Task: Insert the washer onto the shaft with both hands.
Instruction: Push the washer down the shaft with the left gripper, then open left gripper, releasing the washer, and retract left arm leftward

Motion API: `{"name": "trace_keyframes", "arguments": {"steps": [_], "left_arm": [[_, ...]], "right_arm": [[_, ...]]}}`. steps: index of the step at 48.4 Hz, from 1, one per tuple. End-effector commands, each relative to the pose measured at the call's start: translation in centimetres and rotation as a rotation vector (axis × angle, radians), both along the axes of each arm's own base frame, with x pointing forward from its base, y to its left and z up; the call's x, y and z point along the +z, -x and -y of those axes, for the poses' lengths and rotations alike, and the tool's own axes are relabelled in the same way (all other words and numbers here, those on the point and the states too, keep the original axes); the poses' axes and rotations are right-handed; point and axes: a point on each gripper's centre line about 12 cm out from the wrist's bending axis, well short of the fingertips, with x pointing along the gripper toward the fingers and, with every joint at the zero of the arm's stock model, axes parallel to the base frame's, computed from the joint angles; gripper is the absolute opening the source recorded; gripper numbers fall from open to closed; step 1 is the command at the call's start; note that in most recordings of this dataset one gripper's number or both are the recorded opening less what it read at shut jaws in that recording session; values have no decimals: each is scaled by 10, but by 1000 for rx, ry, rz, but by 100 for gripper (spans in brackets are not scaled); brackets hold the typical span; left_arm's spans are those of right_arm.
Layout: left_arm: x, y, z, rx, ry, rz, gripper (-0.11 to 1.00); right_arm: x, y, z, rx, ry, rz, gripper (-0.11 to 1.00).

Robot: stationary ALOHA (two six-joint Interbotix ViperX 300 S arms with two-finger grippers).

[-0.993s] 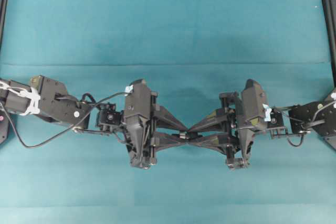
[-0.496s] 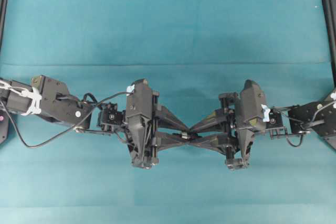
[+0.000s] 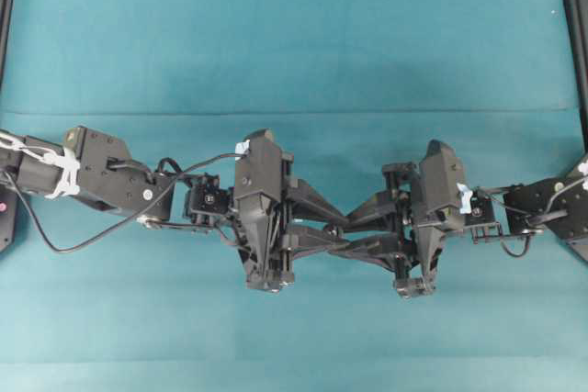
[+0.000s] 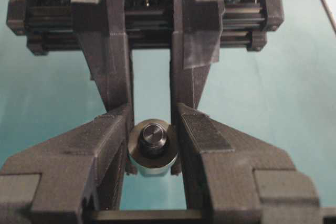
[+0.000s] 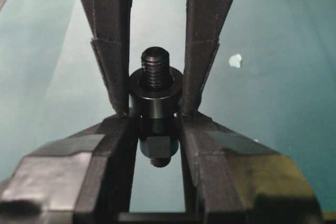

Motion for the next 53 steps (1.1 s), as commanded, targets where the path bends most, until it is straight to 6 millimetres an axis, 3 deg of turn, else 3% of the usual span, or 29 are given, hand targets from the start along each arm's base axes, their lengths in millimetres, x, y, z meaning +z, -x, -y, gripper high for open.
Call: {"name": "trace_keyframes", "arguments": {"steps": [1, 47, 49, 53], "left_arm": [[8, -1, 1, -3, 1, 23, 34], [3, 4, 0, 3, 14, -6, 34], [3, 4, 0, 3, 14, -6, 40], [5, 4, 0, 3, 15, 0, 64]], "right_arm": [[7, -5, -1, 2, -6, 33, 0], [11, -5, -1, -2, -12, 64, 0], [11, -5, -1, -2, -12, 64, 0], [11, -5, -1, -2, -13, 63, 0]]}}
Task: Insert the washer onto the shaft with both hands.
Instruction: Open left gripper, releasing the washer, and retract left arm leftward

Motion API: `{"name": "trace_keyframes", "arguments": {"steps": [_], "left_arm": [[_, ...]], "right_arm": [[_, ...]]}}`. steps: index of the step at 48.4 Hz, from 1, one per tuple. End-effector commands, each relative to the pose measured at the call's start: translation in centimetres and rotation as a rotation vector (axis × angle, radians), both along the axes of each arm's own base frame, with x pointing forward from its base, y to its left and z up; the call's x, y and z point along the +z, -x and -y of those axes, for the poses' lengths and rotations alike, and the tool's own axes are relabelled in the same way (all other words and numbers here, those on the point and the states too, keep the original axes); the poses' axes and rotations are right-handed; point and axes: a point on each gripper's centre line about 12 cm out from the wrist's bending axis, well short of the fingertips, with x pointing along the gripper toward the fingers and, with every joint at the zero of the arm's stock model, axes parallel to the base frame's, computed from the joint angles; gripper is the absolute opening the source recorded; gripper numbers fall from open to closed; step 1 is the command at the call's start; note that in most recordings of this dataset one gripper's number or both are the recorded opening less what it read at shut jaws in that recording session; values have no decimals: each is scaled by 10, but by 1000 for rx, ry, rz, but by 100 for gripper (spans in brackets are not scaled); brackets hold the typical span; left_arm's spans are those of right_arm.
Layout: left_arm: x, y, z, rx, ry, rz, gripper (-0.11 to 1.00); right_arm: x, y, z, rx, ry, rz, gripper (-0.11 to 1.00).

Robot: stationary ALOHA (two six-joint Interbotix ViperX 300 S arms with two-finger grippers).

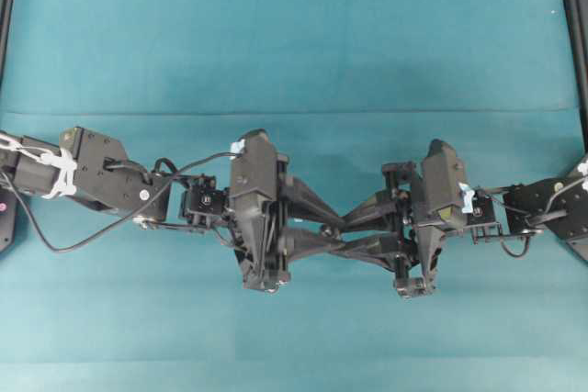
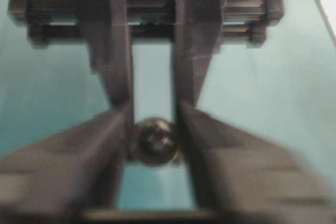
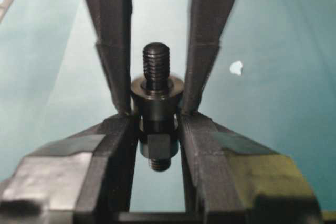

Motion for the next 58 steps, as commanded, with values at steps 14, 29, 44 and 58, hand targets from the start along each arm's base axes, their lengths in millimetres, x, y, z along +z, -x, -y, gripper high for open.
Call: {"name": "trace_keyframes", "arguments": {"steps": [14, 29, 44, 58], "left_arm": [[24, 4, -2, 16, 39, 52, 89], [44, 33, -8, 28, 49, 54, 88], [48, 73, -12, 31, 25, -47, 88], [56, 114, -16, 35, 19, -106, 88]], "right_arm": [[9, -5, -1, 0, -11, 37, 0], [6, -4, -1, 0, -12, 16, 0], [3, -6, -2, 2, -9, -18, 0], [4, -6, -2, 2, -11, -19, 0]]}}
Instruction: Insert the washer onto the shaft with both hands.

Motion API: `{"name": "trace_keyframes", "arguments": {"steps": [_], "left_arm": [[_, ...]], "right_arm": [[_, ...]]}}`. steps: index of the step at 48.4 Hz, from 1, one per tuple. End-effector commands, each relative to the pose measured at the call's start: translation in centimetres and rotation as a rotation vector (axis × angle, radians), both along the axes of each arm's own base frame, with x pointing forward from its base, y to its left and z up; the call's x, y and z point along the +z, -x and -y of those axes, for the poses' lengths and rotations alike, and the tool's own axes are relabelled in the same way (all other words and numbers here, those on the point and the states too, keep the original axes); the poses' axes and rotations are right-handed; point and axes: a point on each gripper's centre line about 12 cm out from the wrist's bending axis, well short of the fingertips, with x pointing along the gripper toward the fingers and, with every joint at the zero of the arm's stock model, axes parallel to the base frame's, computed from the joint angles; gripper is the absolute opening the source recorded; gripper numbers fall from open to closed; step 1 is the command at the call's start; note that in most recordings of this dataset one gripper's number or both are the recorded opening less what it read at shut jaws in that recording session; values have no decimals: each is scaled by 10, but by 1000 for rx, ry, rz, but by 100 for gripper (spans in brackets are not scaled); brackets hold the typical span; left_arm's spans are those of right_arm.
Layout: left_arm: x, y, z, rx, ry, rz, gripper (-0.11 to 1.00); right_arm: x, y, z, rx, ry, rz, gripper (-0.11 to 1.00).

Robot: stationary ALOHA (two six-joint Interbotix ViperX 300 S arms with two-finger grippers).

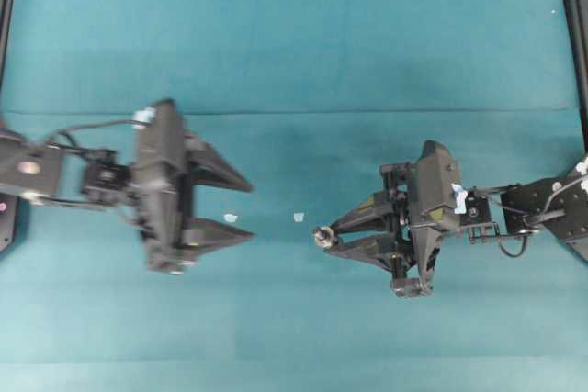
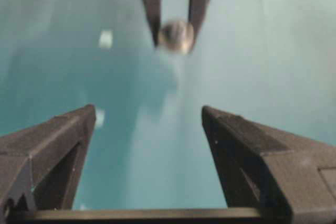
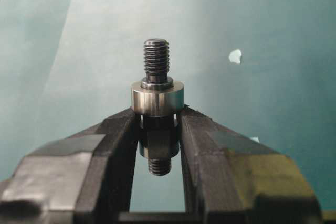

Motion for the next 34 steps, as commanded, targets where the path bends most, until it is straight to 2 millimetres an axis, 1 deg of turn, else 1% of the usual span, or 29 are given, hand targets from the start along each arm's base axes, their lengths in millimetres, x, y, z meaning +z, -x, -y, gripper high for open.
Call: {"name": "trace_keyframes", "arguments": {"steps": [1, 12, 17, 27, 34], "left_arm": [[13, 10, 0, -3, -2, 22, 88], [15, 38, -2, -1, -1, 12, 88], [17, 46, -3, -1, 0, 26, 88], [20, 55, -3, 0, 2, 43, 88], [19, 55, -3, 0, 2, 41, 88]], "right_arm": [[7, -4, -2, 0, -13, 22, 0], [5, -4, -2, 2, -10, 4, 0], [5, -4, -2, 2, -10, 5, 0], [5, -5, -2, 3, -10, 5, 0], [5, -5, -2, 3, -10, 4, 0]]}}
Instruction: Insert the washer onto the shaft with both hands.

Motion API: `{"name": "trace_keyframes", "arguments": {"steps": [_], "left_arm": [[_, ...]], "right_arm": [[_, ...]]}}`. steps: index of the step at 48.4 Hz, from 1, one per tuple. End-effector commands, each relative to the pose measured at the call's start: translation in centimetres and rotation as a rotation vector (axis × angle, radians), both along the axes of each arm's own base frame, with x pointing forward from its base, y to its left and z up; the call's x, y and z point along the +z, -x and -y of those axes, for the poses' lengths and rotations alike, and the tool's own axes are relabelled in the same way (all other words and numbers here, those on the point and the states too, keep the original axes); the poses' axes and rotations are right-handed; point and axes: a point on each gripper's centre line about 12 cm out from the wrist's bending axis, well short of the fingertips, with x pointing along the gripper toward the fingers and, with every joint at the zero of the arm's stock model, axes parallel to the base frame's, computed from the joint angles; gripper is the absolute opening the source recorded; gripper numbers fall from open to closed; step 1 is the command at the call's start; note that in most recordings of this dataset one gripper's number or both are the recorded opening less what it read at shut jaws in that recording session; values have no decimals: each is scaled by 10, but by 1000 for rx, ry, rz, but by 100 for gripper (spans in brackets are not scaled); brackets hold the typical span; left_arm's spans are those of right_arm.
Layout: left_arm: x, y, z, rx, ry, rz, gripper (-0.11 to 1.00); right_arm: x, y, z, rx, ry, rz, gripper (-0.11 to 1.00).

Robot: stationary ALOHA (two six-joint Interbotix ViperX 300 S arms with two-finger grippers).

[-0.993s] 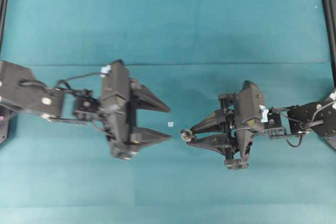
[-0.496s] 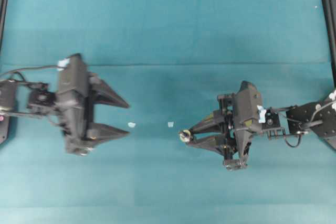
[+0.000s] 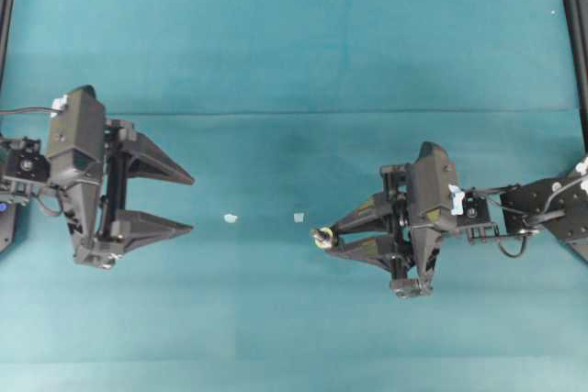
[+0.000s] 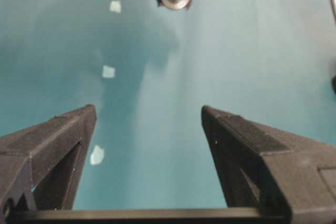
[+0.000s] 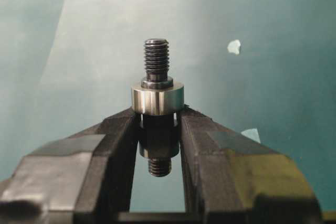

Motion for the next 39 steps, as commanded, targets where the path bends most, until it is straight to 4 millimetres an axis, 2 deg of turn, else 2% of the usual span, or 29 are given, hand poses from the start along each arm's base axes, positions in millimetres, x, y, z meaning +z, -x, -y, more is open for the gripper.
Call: {"name": "trace_keyframes", "arguments": {"steps": [1, 39], "left_arm": [[5, -2, 1, -2, 0, 18, 88], [4, -2, 1, -2, 0, 14, 88]], "right_arm": [[8, -5, -2, 2, -11, 31, 0], [5, -4, -2, 3, -9, 8, 0]]}}
